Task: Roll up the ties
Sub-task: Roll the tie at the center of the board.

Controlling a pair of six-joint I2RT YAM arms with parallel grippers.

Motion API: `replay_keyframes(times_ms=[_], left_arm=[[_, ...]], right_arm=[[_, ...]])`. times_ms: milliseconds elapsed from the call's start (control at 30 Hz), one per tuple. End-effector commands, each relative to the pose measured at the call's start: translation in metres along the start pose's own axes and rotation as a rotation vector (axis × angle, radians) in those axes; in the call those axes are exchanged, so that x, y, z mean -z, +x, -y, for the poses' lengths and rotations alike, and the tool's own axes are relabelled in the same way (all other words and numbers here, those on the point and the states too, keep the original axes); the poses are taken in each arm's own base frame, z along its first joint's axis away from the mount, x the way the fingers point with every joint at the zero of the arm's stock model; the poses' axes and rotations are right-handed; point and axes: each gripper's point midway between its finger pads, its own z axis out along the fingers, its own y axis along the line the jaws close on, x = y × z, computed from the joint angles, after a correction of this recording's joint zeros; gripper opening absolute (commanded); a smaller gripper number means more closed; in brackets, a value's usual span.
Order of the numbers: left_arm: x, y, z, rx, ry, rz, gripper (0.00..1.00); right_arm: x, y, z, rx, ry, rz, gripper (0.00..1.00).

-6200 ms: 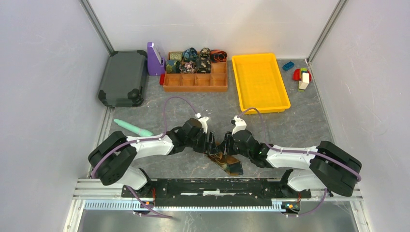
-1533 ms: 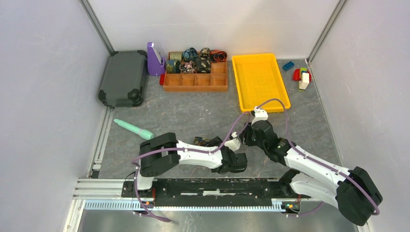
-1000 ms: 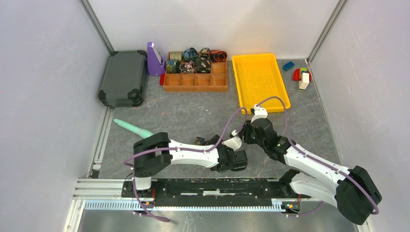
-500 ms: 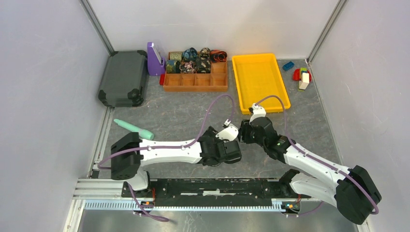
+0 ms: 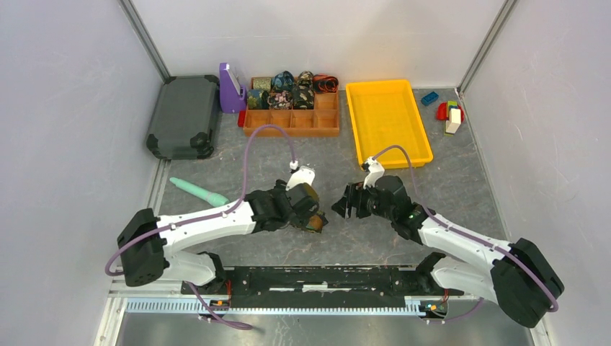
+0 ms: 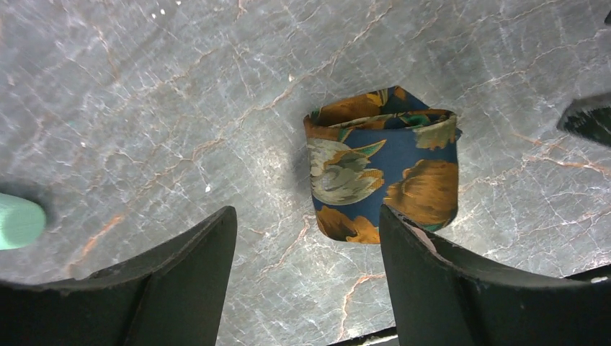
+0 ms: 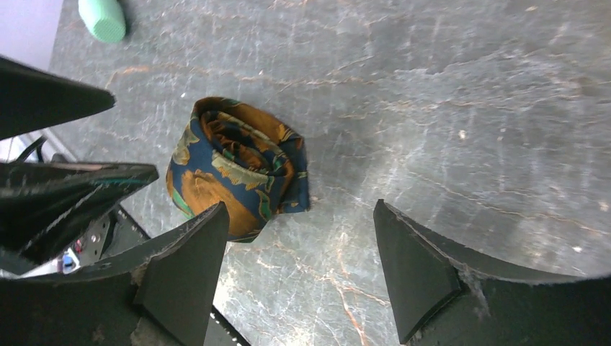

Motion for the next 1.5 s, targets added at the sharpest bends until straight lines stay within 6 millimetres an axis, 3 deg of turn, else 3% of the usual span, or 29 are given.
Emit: replay_keyframes(times_ms=[0, 633, 1000, 1467], left_arm=[[-0.003, -0.009, 0.016, 0.067, 0.18, 0.033, 0.77], [-0.026, 0.009, 0.018, 0.112, 0.256, -0.001, 0.76], [-0.047, 0.029, 0.017, 0.114, 0.237, -0.044, 0.73], [-0.056, 0.046, 0.01, 0.137, 0.223, -0.064, 0.71]], right_arm=[[-0.005, 0.004, -0.024, -0.014, -0.153, -0.01, 0.82], [-0.034, 0.058, -0.033, -0.075, -0.232, -0.21, 0.89], [-0.041, 0.07, -0.029, -0.108, -0.218, -0.246, 0.83], [-0.049, 0.079, -0.034, -0.157, -0.228, -0.262, 0.69]])
